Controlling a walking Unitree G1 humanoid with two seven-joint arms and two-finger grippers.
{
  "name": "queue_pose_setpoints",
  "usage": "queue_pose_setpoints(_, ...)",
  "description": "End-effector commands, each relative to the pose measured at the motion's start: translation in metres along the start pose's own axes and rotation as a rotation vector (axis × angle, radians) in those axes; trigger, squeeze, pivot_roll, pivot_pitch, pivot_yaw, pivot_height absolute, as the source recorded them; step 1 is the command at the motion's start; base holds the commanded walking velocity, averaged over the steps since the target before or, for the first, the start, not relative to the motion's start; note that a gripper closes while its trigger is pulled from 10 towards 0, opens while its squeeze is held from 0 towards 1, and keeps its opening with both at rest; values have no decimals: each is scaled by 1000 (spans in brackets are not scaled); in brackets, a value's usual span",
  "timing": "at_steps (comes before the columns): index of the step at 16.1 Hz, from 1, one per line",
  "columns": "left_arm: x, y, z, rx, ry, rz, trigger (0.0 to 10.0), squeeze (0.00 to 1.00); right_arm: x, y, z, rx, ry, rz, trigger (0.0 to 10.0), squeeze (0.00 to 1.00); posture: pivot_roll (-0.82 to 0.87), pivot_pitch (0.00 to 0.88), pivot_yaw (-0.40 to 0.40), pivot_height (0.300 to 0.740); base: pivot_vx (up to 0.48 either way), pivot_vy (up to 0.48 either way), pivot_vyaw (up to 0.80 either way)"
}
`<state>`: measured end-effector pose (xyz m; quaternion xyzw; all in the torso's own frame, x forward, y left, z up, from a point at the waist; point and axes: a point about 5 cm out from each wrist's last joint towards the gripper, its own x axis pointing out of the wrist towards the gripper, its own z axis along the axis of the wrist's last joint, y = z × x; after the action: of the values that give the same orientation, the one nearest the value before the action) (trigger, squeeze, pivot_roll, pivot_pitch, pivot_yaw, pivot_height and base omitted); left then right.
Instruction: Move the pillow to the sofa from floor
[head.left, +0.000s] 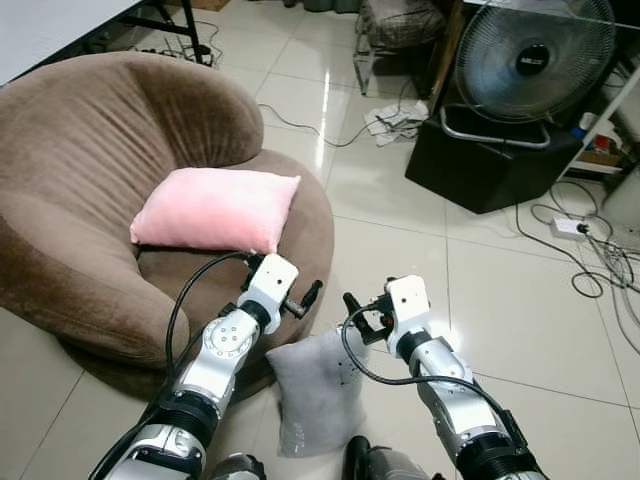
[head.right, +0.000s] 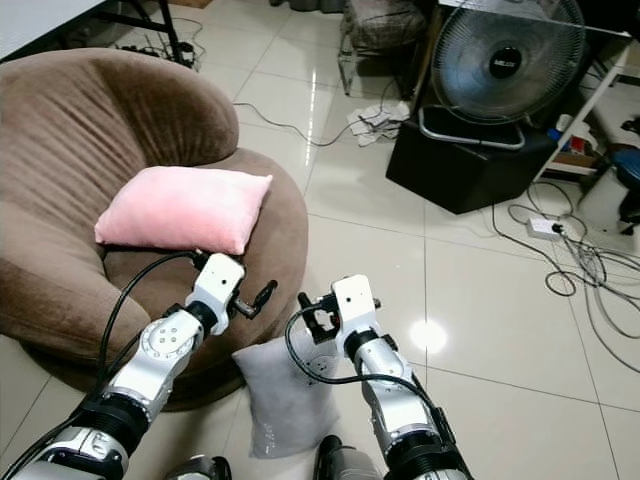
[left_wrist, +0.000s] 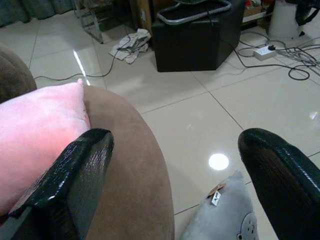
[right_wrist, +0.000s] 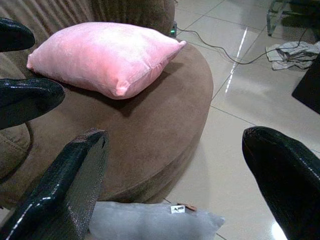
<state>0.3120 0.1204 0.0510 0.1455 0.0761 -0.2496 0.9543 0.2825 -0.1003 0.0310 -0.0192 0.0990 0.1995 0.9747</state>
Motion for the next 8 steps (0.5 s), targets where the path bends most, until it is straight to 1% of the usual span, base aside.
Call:
queue_pose_setpoints(1, 0, -4, 0, 6, 2, -16, 10000, 0, -1, -1, 2, -6, -8, -5, 10000, 333, -46, 132, -49, 740, 0, 0, 0)
queue_pose_setpoints(2, 0, -3, -1, -9, 4, -9, 10000, 0, -1, -1, 1, -9, -2, -12, 10000, 333, -45, 128, -47, 740, 0, 0, 0)
queue_pose_setpoints(3, -1, 1, -2, -61, 4, 20, 10000, 0, -1, -3, 0, -12, 6, -31, 10000, 333, -42, 125, -48, 740, 0, 0, 0)
queue_pose_setpoints(4, -4, 9, -4, -120, 6, 66, 10000, 0, 0, -5, 3, -3, -9, -39, 10000, 333, -36, 121, -51, 740, 0, 0, 0)
queue_pose_setpoints(5, -6, 16, -5, -138, 10, 97, 10000, 0, -1, -6, 8, 4, -46, -35, 10000, 337, -36, 121, -51, 740, 0, 0, 0)
queue_pose_setpoints(6, -7, 19, -5, -139, 8, 115, 10000, 0, 0, -6, 11, 1, -61, -34, 10000, 349, -28, 119, -54, 740, 0, 0, 0)
queue_pose_setpoints(8, -7, 21, -4, -138, -1, 126, 10000, 0, 1, -6, 11, -8, -54, -34, 10000, 349, -23, 119, -56, 740, 0, 0, 0)
